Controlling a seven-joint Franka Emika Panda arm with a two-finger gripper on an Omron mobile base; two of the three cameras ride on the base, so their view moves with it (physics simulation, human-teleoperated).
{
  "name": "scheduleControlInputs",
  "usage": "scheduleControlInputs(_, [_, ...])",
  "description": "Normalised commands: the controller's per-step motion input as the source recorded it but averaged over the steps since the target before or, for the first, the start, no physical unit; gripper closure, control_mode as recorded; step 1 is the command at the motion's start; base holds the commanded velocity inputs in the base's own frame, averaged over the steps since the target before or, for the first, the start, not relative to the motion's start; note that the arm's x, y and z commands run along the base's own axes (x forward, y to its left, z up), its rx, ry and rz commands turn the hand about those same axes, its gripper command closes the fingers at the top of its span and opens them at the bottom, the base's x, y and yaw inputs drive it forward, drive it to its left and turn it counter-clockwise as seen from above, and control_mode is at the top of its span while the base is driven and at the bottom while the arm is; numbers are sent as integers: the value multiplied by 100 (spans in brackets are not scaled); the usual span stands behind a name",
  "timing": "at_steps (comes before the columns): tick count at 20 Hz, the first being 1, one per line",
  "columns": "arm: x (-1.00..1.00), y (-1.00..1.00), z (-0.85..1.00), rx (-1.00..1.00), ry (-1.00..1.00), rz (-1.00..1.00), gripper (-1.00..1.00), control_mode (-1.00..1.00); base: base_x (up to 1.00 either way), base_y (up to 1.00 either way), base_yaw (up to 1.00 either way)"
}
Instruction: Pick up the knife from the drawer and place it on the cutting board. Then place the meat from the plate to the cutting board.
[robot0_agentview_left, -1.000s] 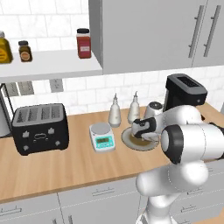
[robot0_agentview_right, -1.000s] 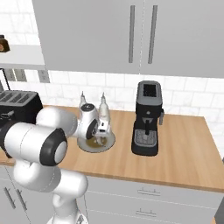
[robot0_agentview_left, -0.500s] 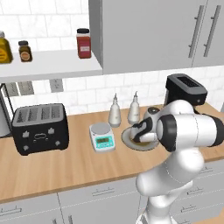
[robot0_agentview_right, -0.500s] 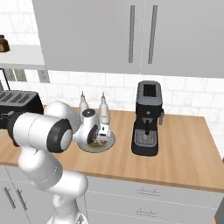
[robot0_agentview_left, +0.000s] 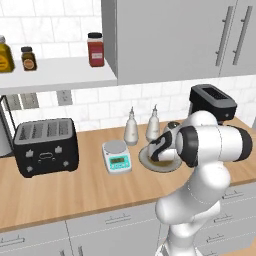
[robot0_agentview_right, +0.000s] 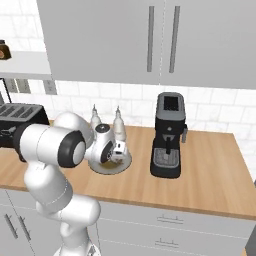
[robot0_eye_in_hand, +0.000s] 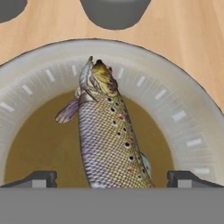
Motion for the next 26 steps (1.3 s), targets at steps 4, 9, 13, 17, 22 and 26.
scheduleControlInputs(4, [1,0,-8,0,0,0,100,-100,0,0,0])
scheduleControlInputs(9, [0,0,-5,0,0,0,100,-100,0,0,0])
scheduleControlInputs(13, [-2,1,3,0,0,0,100,-100,0,0,0])
scheduleControlInputs(17, [-8,38,37,-3,-2,0,100,-100,0,0,0])
scheduleControlInputs(22, [-28,35,85,0,-1,5,100,-100,0,0,0])
scheduleControlInputs(26, [-35,11,91,3,1,3,100,-100,0,0,0])
